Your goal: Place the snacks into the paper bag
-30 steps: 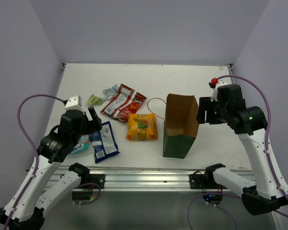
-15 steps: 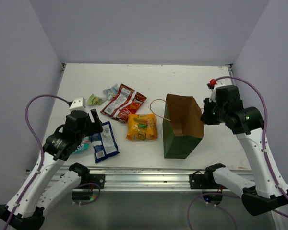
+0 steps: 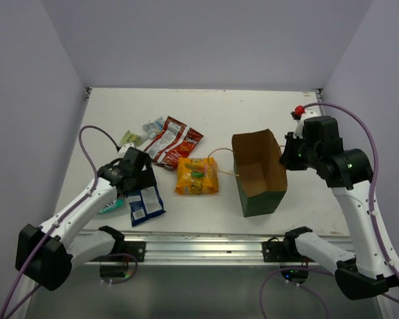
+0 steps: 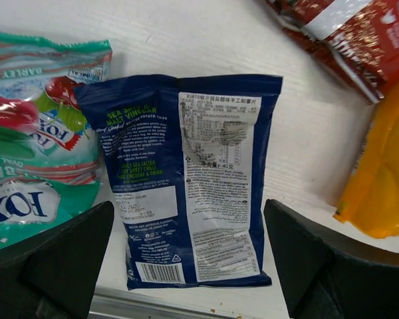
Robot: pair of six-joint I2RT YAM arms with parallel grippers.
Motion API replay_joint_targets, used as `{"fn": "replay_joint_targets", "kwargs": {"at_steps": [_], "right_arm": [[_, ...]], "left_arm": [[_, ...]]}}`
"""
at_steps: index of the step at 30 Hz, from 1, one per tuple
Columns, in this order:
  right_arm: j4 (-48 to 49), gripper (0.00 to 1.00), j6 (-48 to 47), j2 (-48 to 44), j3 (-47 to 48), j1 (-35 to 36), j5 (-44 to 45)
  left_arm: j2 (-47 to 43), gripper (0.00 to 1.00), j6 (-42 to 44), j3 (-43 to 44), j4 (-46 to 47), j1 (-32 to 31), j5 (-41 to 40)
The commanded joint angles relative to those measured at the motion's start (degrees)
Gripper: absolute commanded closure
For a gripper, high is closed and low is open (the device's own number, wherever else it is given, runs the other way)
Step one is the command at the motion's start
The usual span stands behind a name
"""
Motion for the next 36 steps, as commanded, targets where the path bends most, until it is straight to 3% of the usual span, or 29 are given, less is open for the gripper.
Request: {"fn": "replay_joint_targets", "kwargs": {"at_steps": [1,11,13,15,16,17,18,19,24,29,33,36], "right_arm": [[-0.57,1.00,-0.29,-1.24,3.18,0.25,-1.28],[-1.01,1.00,-0.37,-1.95,5.12,0.25,-0.92],[-0.92,1.00,-0.37,-2.03,4.95,0.17,-1.01],[-0.75,1.00,-0.37,-2.21,4.60,0.17,-1.01],[-0.66,1.00,-0.37,-2.38,4.33,0.17,-1.01],[-0.57,1.00,-0.37,-2.38,4.24,0.17,-1.01],[-0.48,1.00,-0.37,-2.47,3.81,0.17,-1.10],[-0.48,1.00,-0.37,-2.47,3.54,0.25,-1.19],[0.83,1.00,-0.02,-3.26,0.21,0.25,-1.54],[1.19,1.00,-0.11,-3.79,-0.59,0.17,-1.54],[0.49,1.00,-0.46,-3.53,0.72,0.25,-1.54],[0.31,1.00,-0.55,-3.26,1.25,0.25,-1.45]], "left_arm": [[3.44,0.00,-4.62,-2.54,2.99,-0.10,1.13],[9.07,0.02,-5.94,-10.72,7.83,-0.19,4.56],[9.95,0.10,-5.59,-10.90,8.27,-0.28,4.48],[10.39,0.29,-5.33,-10.98,8.45,-0.28,4.48],[10.48,0.51,-5.24,-10.99,8.45,-0.28,4.30],[10.39,0.65,-5.15,-10.90,8.19,-0.37,4.21],[10.30,0.89,-5.24,-10.64,7.84,-0.45,4.13],[10.04,0.99,-5.24,-10.11,7.48,-0.45,4.04],[4.87,1.00,-4.72,-5.02,4.41,-1.07,3.77],[-4.27,1.00,-2.61,12.01,6.33,-2.65,8.77],[-2.10,1.00,-4.53,28.71,15.35,-4.49,24.02],[2.73,1.00,-8.48,38.13,23.61,-8.77,30.04]]}}
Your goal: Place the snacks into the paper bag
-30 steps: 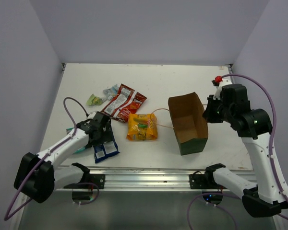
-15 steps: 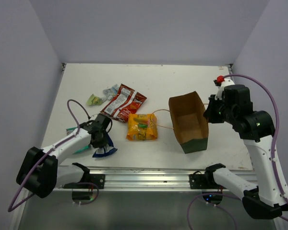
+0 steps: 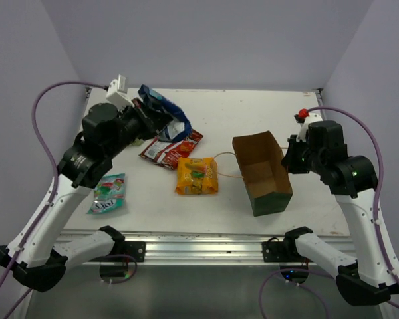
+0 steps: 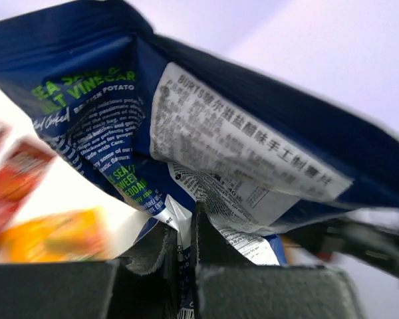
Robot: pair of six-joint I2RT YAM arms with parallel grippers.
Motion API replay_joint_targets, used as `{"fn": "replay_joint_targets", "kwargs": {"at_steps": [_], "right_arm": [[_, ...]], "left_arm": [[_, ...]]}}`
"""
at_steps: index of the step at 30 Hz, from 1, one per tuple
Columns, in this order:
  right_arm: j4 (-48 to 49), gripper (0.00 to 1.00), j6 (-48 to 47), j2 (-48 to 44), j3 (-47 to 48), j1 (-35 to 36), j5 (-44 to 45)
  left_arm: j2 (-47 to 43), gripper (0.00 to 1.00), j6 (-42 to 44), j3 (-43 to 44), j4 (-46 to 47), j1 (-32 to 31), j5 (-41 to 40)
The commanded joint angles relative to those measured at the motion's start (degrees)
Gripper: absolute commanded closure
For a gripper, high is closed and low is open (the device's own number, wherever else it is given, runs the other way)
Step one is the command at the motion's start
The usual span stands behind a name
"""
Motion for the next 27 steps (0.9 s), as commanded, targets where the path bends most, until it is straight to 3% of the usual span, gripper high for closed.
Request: {"fn": "replay_joint_targets", "kwargs": {"at_steps": [1,6,9,15,21,22,23,24,27], "right_arm": [[0.44,1.00,-0.53,-0.25,1.89,0.17,-1.43],[0.70,1.00,-0.62,0.02,2.06,0.17,-1.43],[0.70,1.00,-0.53,-0.07,2.33,0.17,-1.34],[0.26,1.00,-0.44,-0.86,2.50,0.17,-1.25],[-0.09,1.00,-0.88,-1.74,2.15,0.25,-0.90],[-0.09,1.00,-0.97,-1.83,2.07,0.17,-0.99],[-0.09,1.00,-1.05,-1.83,1.98,0.17,-0.99],[-0.09,1.00,-1.06,-1.74,1.98,0.25,-1.08],[-0.09,1.00,-1.06,-1.65,2.06,0.25,-1.43]], "left_arm": [[4.60,1.00,-3.97,9.63,12.78,-5.86,11.02],[16.81,1.00,-2.39,16.77,16.48,-24.73,5.57],[22.70,1.00,-2.13,17.13,20.08,-32.04,5.13],[27.20,1.00,-1.60,15.73,21.94,-37.43,3.81],[28.34,1.00,-0.37,13.18,22.55,-37.53,3.89],[28.95,0.97,-0.19,13.18,22.64,-37.53,4.15],[29.22,0.83,0.16,13.18,22.73,-37.53,4.24],[29.48,0.77,0.42,13.18,23.17,-37.53,4.25],[30.18,0.64,1.39,13.70,21.86,-37.53,2.41]]}}
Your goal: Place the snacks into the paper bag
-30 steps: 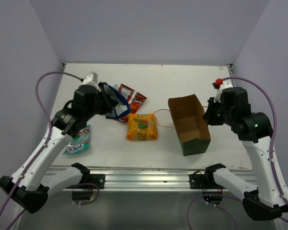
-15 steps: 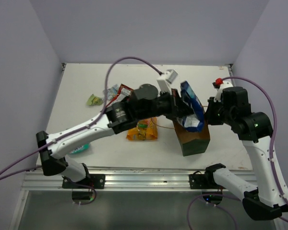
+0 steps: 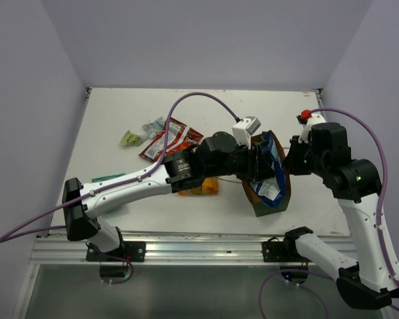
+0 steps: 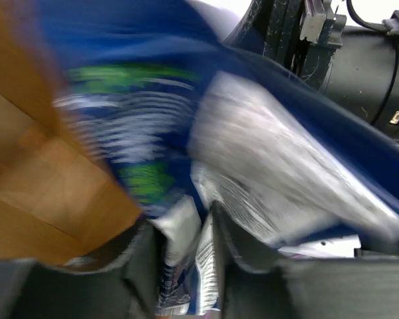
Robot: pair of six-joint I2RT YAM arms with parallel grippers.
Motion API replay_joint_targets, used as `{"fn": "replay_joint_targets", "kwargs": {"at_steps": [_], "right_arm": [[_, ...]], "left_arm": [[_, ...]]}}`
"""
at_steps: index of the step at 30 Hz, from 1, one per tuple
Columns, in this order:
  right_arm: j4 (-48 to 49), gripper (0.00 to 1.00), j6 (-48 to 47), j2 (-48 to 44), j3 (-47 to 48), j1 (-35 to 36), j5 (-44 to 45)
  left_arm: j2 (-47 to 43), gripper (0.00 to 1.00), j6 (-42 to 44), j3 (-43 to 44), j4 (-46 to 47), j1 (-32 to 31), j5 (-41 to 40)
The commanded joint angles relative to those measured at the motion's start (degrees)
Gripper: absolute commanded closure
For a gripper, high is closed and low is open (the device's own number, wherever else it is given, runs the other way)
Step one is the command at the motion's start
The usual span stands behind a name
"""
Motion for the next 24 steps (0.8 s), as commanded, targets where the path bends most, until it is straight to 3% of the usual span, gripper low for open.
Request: {"fn": "replay_joint_targets", "kwargs": {"at_steps": [1,3,4,5,13,16,17,19,20,24], "right_arm": [[0.19,1.00,-0.82,-0.45,1.65,0.25,-1.54],[0.19,1.00,-0.99,-0.45,1.83,0.17,-1.54],[0.19,1.00,-1.17,-0.36,1.83,0.17,-1.54],[0.19,1.00,-1.34,-0.36,1.83,0.25,-1.54],[0.46,1.00,-1.52,-0.01,1.39,0.17,-1.63],[0.55,1.00,-1.61,0.08,1.30,0.25,-1.54],[0.63,1.00,-1.61,0.08,1.21,0.17,-1.54],[0.81,1.00,-1.52,0.08,1.12,0.17,-1.54],[0.90,1.00,-1.61,-0.01,1.04,0.17,-1.54],[1.25,1.00,-1.61,0.07,0.86,0.17,-1.54]], "left_arm": [[-0.11,0.60,1.89,0.98,2.36,-0.02,-1.95],[0.24,0.40,2.16,1.34,1.04,-0.02,-2.56],[0.42,0.21,1.98,1.51,0.60,-0.02,-2.57],[0.42,0.16,2.07,1.95,-0.19,-0.02,-2.57],[-2.39,0.13,6.72,8.27,-4.75,-0.02,-14.06],[-7.11,0.16,5.25,7.59,-11.26,-0.19,-27.66],[-8.88,0.16,4.28,3.84,-13.62,-0.20,-36.14],[-12.57,0.16,1.12,0.39,-18.62,0.07,-43.66],[-13.02,0.16,-1.68,-2.76,-24.05,1.72,-45.53],[-10.92,0.11,-3.64,-11.83,-31.22,12.01,-39.85]]}}
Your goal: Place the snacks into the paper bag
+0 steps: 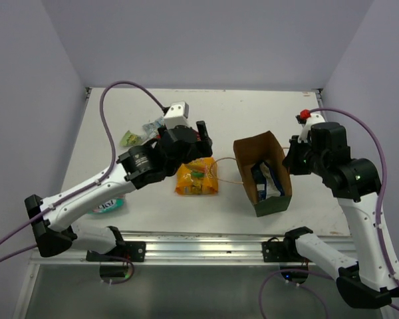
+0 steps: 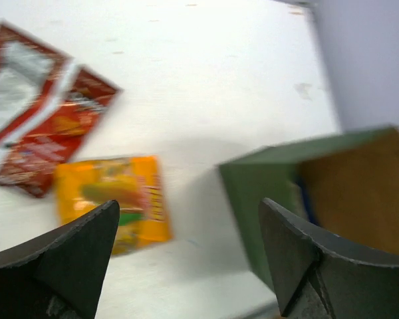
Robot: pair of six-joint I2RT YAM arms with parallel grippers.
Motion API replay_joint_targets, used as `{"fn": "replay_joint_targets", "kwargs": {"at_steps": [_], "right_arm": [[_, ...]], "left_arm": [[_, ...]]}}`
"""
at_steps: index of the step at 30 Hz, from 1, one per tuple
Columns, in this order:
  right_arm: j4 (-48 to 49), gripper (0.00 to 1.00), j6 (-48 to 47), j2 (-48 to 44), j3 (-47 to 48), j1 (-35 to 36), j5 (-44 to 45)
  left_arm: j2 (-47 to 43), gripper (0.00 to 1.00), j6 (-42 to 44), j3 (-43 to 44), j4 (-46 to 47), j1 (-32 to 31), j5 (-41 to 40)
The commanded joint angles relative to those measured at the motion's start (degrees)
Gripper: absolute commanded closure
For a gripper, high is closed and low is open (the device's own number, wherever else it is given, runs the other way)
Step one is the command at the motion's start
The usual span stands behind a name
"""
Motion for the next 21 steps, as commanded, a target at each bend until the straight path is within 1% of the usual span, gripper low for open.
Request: {"fn": "replay_joint_targets", "kwargs": {"at_steps": [1,5,10,12,18,19,20,21], "right_arm": [[1.29,1.00,-1.02,-0.19,0.77,0.17,-1.50],[1.64,1.00,-1.10,-0.27,0.60,0.17,-1.50],[1.29,1.00,-1.37,-0.54,0.86,0.25,-1.50],[1.12,1.00,-1.54,-0.63,0.77,0.17,-1.50],[1.73,1.00,-1.37,-1.33,-0.98,0.25,-1.50],[1.91,1.00,-1.28,-1.33,-1.42,0.17,-1.50],[2.26,1.00,-1.19,-1.33,-1.86,0.17,-1.50],[2.52,1.00,-1.10,-1.33,-2.30,0.17,-1.50]], "left_arm": [[4.75,0.09,-2.73,-9.60,-9.55,6.75,-3.71],[7.31,0.07,-2.72,-17.62,-1.37,6.85,3.58],[13.01,0.07,-3.25,-22.90,4.17,6.93,4.65],[16.08,0.07,-3.33,-23.61,3.83,6.94,4.74],[17.50,0.07,-2.63,-26.68,7.43,6.94,4.48],[17.68,0.09,-2.54,-26.86,7.61,6.94,4.39],[17.77,0.13,-2.28,-26.86,7.78,6.94,4.56],[18.03,0.33,-2.28,-26.78,7.78,6.94,4.48]]}}
